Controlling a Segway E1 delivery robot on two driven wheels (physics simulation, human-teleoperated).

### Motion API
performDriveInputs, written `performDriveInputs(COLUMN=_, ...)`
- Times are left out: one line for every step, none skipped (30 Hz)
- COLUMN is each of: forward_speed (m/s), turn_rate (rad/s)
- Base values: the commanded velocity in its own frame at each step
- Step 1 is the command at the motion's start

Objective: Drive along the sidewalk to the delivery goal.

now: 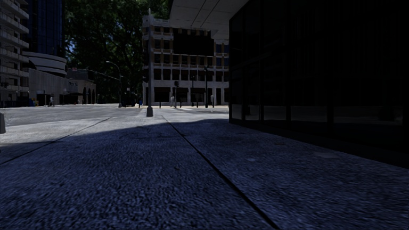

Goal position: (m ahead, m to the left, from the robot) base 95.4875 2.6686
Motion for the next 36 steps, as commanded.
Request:
performDriveInputs(forward_speed=2.00, turn_rate=0.00)
performDriveInputs(forward_speed=2.00, turn_rate=0.00)
performDriveInputs(forward_speed=2.00, turn_rate=0.00)
performDriveInputs(forward_speed=2.00, turn_rate=0.00)
performDriveInputs(forward_speed=2.00, turn_rate=0.00)
performDriveInputs(forward_speed=2.00, turn_rate=0.00)
performDriveInputs(forward_speed=2.00, turn_rate=0.00)
performDriveInputs(forward_speed=2.00, turn_rate=0.00)
performDriveInputs(forward_speed=2.00, turn_rate=0.00)
performDriveInputs(forward_speed=2.00, turn_rate=0.00)
performDriveInputs(forward_speed=2.00, turn_rate=0.00)
performDriveInputs(forward_speed=2.00, turn_rate=0.00)
performDriveInputs(forward_speed=2.00, turn_rate=0.00)
performDriveInputs(forward_speed=2.00, turn_rate=0.00)
performDriveInputs(forward_speed=2.00, turn_rate=0.00)
performDriveInputs(forward_speed=2.00, turn_rate=0.00)
performDriveInputs(forward_speed=2.00, turn_rate=0.00)
performDriveInputs(forward_speed=2.00, turn_rate=0.00)
performDriveInputs(forward_speed=2.00, turn_rate=0.00)
performDriveInputs(forward_speed=2.00, turn_rate=0.00)
performDriveInputs(forward_speed=2.00, turn_rate=0.00)
performDriveInputs(forward_speed=2.00, turn_rate=0.00)
performDriveInputs(forward_speed=2.00, turn_rate=0.00)
performDriveInputs(forward_speed=2.00, turn_rate=0.00)
performDriveInputs(forward_speed=2.00, turn_rate=0.00)
performDriveInputs(forward_speed=2.00, turn_rate=0.00)
performDriveInputs(forward_speed=2.00, turn_rate=0.00)
performDriveInputs(forward_speed=2.00, turn_rate=0.00)
performDriveInputs(forward_speed=2.00, turn_rate=0.00)
performDriveInputs(forward_speed=2.00, turn_rate=0.00)
performDriveInputs(forward_speed=2.00, turn_rate=0.00)
performDriveInputs(forward_speed=2.00, turn_rate=0.00)
performDriveInputs(forward_speed=2.00, turn_rate=0.00)
performDriveInputs(forward_speed=2.00, turn_rate=0.00)
performDriveInputs(forward_speed=2.00, turn_rate=0.00)
performDriveInputs(forward_speed=2.00, turn_rate=0.00)
